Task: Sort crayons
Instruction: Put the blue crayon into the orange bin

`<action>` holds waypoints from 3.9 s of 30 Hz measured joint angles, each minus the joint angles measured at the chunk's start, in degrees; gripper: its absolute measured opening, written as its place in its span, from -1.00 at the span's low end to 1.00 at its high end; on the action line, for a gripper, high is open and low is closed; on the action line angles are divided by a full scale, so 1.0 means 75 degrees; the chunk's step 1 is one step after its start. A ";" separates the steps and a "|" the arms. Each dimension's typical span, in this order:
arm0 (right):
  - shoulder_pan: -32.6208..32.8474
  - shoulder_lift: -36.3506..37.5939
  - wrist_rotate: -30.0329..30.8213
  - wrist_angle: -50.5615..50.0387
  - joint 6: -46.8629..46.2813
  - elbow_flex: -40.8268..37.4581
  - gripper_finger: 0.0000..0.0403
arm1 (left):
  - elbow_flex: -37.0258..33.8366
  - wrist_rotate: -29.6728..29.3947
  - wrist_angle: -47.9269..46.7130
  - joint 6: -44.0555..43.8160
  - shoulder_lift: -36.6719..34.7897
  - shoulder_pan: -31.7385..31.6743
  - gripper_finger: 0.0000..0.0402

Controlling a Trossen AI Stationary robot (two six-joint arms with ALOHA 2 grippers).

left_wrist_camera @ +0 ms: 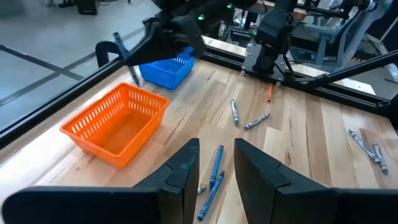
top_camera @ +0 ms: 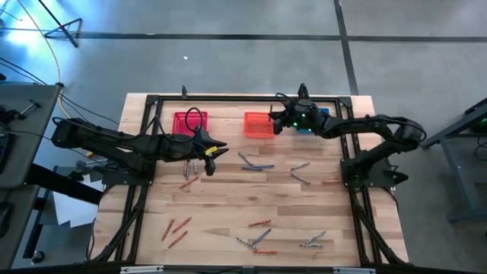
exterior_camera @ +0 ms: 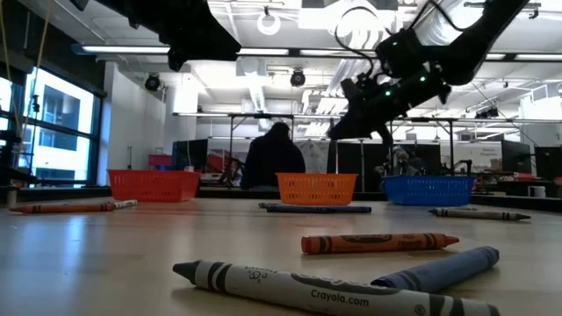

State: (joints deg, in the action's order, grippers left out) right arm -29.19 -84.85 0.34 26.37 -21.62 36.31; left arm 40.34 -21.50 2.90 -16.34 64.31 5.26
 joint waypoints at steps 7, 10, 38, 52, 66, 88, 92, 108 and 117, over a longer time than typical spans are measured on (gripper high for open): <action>-0.0009 -0.1041 -0.0026 -0.0695 0.0673 0.1204 -0.99 | 0.0000 -0.0052 -0.0006 0.0199 0.0000 0.0000 -0.56; -0.0007 -0.1358 -0.0026 -0.1519 0.0905 0.1663 -0.99 | 0.0000 -0.0052 -0.0006 0.0199 0.0000 0.0000 -0.56; 0.0256 -0.1690 -0.0082 -0.3732 0.1550 0.2521 -0.44 | -0.0029 -0.0679 0.0615 -0.0410 0.0999 0.0278 -0.56; 0.0819 0.0202 -0.1411 -0.7174 0.1313 0.2519 -0.44 | -0.0029 -0.0308 0.0538 -0.0202 0.0766 0.0324 -0.56; 0.2852 -0.0120 -0.0496 -0.8092 0.2300 0.2510 -0.44 | -0.0029 -0.0207 0.0379 -0.0060 0.0769 0.0289 -0.56; 0.3228 -0.2003 -0.0538 -0.6278 0.3087 0.2510 -0.44 | -0.0023 -0.0166 -0.0068 -0.0061 0.0769 0.0321 -0.56; 0.3228 -0.2150 -0.0504 -0.6191 0.3088 0.2513 -0.44 | -0.0023 -0.0159 -0.0108 -0.0060 0.0769 0.0321 -0.56; 0.3228 -0.2598 -0.0271 -0.6155 0.2540 0.2538 -0.63 | -0.0023 -0.0153 -0.0219 -0.0066 0.0768 0.0661 -0.56; 0.3223 -0.2612 -0.0257 -0.6260 0.2479 0.2528 -0.95 | -0.0023 -0.0187 -0.0219 -0.0139 0.0766 0.0796 -0.56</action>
State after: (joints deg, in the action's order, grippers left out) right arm -5.02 -104.44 -1.59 -20.58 -3.02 55.27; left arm 40.16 -22.90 1.26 -17.39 70.06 11.23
